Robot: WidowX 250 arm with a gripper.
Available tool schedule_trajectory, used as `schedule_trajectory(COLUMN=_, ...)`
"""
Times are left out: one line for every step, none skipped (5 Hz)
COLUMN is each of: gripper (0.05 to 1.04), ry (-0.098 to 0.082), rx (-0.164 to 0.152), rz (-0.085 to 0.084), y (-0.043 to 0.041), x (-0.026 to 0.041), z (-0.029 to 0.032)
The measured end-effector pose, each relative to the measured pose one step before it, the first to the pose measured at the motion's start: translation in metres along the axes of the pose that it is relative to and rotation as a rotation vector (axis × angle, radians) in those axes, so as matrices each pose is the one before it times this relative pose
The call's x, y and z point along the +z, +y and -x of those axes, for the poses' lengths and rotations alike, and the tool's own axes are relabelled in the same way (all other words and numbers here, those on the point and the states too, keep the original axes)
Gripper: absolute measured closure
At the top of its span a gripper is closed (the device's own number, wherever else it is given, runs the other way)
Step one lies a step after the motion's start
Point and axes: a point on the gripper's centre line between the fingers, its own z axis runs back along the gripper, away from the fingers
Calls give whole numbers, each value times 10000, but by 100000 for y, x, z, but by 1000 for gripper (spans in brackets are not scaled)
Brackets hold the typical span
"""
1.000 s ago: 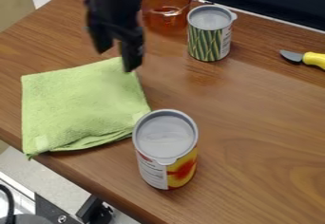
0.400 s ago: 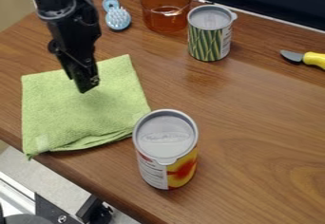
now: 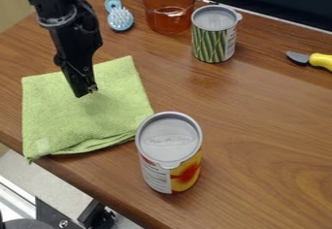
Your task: Put the green cloth to the center of the table
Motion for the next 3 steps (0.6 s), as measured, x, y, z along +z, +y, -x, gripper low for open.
schedule_trajectory(gripper=1031, ry=-247, rx=-97, rz=36, y=-375, x=-497, z=-121)
schedule_trajectory(gripper=1031, ry=135, rx=38, rz=72, y=66, x=-831, z=-25)
schedule_trajectory(gripper=1031, ry=-148, rx=-90, rz=-3, y=-213, x=-479, z=-81)
